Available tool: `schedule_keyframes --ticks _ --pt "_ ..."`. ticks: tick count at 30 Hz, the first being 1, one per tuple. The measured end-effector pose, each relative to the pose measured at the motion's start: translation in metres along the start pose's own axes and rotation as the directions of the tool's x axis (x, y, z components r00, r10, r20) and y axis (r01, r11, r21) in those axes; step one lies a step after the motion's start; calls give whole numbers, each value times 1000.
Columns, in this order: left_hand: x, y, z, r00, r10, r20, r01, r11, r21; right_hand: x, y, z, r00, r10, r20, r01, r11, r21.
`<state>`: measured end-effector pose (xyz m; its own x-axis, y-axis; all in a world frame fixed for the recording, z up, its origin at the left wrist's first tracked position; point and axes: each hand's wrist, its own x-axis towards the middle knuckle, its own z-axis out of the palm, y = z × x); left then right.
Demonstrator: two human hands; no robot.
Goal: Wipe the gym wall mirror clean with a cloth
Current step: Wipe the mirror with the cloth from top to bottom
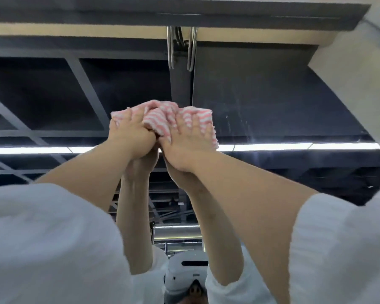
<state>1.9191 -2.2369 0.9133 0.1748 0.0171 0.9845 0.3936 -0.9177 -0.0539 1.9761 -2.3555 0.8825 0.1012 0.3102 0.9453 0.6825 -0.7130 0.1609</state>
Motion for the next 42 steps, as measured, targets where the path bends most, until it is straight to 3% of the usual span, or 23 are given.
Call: schedule_keyframes --ticks 6,13,21,26,29,37,42 --pt "-7 35 -1 993 -121 -2 118 974 -193 -8 30 -8 999 -30 -16 30 999 23" --pt "-8 110 4 997 56 43 -54 997 -50 -42 95 -19 995 99 24 -98 994 -54" --pt "-33 157 14 951 308 33 -303 947 -104 -91 130 -17 990 108 -88 -112 992 -49" --pt "-65 139 23 890 456 -12 -456 890 1 -129 98 -5 974 219 -53 -220 975 -25" --pt "-87 108 24 874 486 -5 -485 872 -59 -143 72 6 974 226 2 -225 972 -69" --pt "-106 23 13 939 315 139 -326 943 62 -128 -3 31 996 84 44 -82 996 -40" --pt "-156 5 22 964 260 46 -251 956 -154 -156 -12 44 995 -73 65 74 997 -4"
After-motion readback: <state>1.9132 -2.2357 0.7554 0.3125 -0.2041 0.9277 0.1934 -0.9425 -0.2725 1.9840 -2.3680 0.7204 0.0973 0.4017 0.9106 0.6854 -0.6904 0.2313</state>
